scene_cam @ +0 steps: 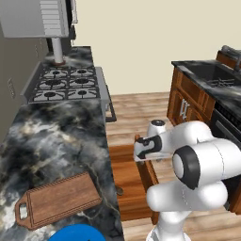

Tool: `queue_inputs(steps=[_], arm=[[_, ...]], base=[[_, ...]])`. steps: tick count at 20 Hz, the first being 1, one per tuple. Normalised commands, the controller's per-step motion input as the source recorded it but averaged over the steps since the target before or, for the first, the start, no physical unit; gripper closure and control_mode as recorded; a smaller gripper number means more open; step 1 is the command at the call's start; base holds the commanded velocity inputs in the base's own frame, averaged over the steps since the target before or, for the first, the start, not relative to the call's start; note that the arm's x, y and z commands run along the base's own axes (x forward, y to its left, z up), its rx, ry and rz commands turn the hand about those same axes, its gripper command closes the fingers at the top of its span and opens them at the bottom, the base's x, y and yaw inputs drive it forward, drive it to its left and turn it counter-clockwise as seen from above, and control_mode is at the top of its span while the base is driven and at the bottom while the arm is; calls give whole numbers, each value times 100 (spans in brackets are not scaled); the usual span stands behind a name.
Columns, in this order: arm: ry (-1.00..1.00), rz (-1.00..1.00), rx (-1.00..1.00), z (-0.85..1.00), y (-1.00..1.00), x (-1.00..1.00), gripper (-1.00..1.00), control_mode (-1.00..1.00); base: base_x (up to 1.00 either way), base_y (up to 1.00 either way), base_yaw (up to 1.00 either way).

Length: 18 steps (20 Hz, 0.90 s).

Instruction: Pick up the knife from the drawer and place it on the cutting board. Then place the meat from the plate to the cutting board.

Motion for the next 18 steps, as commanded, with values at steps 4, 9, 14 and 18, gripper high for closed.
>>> queue_inputs(steps=[4,9,14,18], arm=[[6,0,0,-28,0,1,-100,-100],[4,0,0,-35,0,0,-100,-100],[0,0,0,-24,0,0,-100,-100],[0,0,0,-1,0,0,-100,-100]], base=[[0,0,0],[0,0,0],[0,0,0],[0,0,0]])
